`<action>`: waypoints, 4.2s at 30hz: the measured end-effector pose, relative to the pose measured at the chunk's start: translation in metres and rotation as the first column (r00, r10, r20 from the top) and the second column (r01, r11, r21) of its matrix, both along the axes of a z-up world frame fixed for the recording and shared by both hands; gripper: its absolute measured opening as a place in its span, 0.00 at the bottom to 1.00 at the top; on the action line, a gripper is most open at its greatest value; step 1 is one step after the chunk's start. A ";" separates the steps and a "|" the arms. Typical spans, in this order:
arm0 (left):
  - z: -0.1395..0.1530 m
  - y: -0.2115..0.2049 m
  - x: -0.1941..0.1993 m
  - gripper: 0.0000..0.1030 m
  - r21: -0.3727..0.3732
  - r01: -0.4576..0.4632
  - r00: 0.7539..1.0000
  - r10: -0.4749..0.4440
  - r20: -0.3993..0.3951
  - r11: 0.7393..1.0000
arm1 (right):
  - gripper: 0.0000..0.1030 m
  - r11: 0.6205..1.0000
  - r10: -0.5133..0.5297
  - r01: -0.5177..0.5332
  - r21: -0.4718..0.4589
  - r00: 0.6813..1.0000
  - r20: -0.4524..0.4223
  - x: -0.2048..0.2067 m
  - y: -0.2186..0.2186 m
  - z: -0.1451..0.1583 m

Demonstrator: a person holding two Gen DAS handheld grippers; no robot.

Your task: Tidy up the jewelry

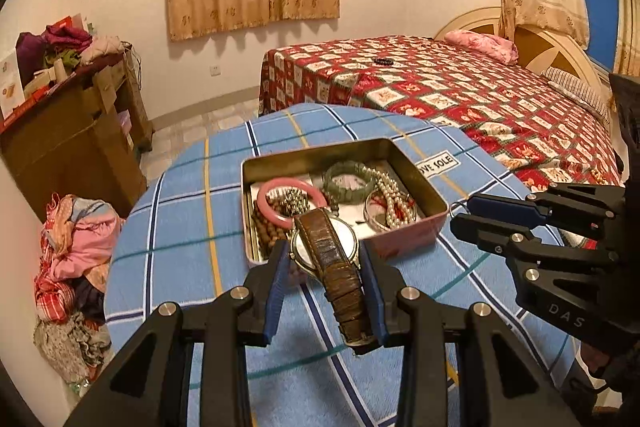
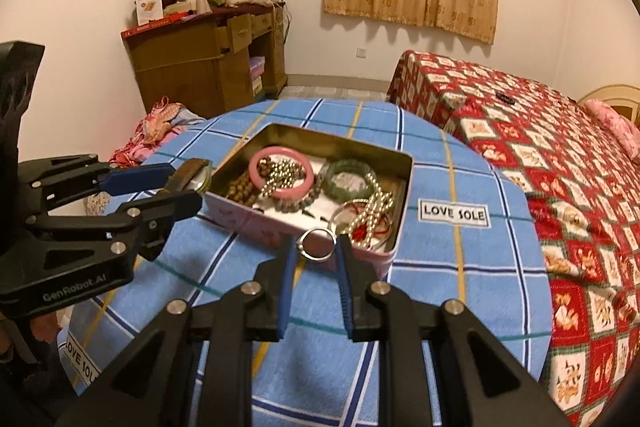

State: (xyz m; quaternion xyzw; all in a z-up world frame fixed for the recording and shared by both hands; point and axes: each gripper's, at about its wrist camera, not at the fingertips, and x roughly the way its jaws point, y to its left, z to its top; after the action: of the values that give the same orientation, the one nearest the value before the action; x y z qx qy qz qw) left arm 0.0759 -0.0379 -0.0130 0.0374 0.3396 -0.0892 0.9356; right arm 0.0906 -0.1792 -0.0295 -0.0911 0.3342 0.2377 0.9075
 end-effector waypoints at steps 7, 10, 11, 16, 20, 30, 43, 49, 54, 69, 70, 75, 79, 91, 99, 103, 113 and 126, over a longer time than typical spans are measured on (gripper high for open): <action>0.011 -0.001 0.006 0.35 0.010 0.009 1.000 -0.009 0.026 1.000 | 0.22 1.000 0.002 -0.002 0.001 1.000 0.023 0.005 -0.001 0.010; 0.015 -0.002 0.009 0.35 0.017 0.010 0.999 -0.011 0.037 1.000 | 0.22 1.000 0.004 -0.004 0.002 0.999 0.033 0.009 -0.001 0.014; 0.017 -0.002 0.011 0.35 0.020 0.010 0.999 -0.011 0.041 1.000 | 0.22 1.000 0.004 -0.004 0.003 0.999 0.037 0.010 0.000 0.015; 0.023 -0.002 0.022 0.35 0.030 0.007 0.998 -0.009 0.056 1.000 | 0.22 1.000 0.005 -0.005 0.002 0.999 0.050 0.018 0.001 0.019; 0.022 0.000 0.031 0.35 0.033 -0.001 0.998 -0.001 0.057 0.999 | 0.22 1.000 -0.002 0.002 0.006 0.998 0.055 0.025 0.001 0.020; 0.021 0.000 0.059 0.35 0.056 -0.020 0.999 0.017 0.051 0.998 | 0.22 1.000 -0.020 0.021 -0.015 0.998 0.056 0.048 0.004 0.020; 0.014 0.000 0.093 0.35 0.074 -0.040 0.999 0.038 0.030 0.996 | 0.22 0.998 -0.052 0.053 -0.040 0.998 0.036 0.081 0.013 0.010; 0.007 -0.002 0.105 0.35 0.084 -0.044 0.999 0.042 0.014 0.995 | 0.22 0.996 -0.063 0.064 -0.054 0.998 0.019 0.094 0.016 0.002; -0.002 -0.001 0.113 0.35 0.094 -0.051 0.999 0.052 -0.008 0.994 | 0.22 0.995 -0.071 0.071 -0.069 0.997 0.000 0.103 0.018 -0.007; -0.023 0.001 0.121 0.35 0.109 -0.052 0.997 0.059 -0.059 0.993 | 0.22 0.993 -0.071 0.067 -0.095 0.997 -0.039 0.109 0.025 -0.027; -0.024 0.001 0.121 0.35 0.108 -0.053 0.996 0.060 -0.062 0.993 | 0.22 0.993 -0.069 0.065 -0.099 0.997 -0.040 0.109 0.025 -0.028; -0.028 0.005 0.120 0.35 0.103 -0.058 0.995 0.065 -0.071 0.993 | 0.22 0.993 -0.068 0.063 -0.104 0.997 -0.048 0.110 0.027 -0.031; -0.028 0.006 0.118 0.35 0.103 -0.052 0.996 0.060 -0.072 0.993 | 0.22 0.992 -0.068 0.062 -0.107 0.997 -0.048 0.110 0.027 -0.032; -0.004 0.014 0.104 0.90 0.090 -0.123 0.992 0.123 0.004 0.988 | 0.80 0.989 -0.072 0.077 -0.129 0.997 0.038 0.097 0.023 -0.026; 0.007 0.028 0.081 0.90 0.063 -0.173 0.984 0.170 0.045 0.983 | 0.80 0.988 -0.100 0.104 -0.118 0.994 0.046 0.085 0.013 -0.019; 0.007 0.033 0.072 0.90 0.054 -0.182 0.983 0.179 0.045 0.982 | 0.80 0.988 -0.109 0.113 -0.101 0.993 0.046 0.082 0.008 -0.016; 0.001 0.039 0.065 0.90 0.041 -0.187 0.982 0.186 0.026 0.982 | 0.81 0.989 -0.115 0.118 -0.084 0.992 0.047 0.077 0.005 -0.010; 0.003 0.036 0.063 0.90 0.053 -0.176 0.984 0.174 0.032 0.983 | 0.81 0.989 -0.112 0.116 -0.086 0.992 0.057 0.076 0.006 -0.004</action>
State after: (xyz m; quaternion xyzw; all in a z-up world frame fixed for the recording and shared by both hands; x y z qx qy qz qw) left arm 0.1385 -0.0020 -0.0100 0.0346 0.3312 0.0034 0.9429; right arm 0.1667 -0.1733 -0.0335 -0.1185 0.3255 0.1677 0.9230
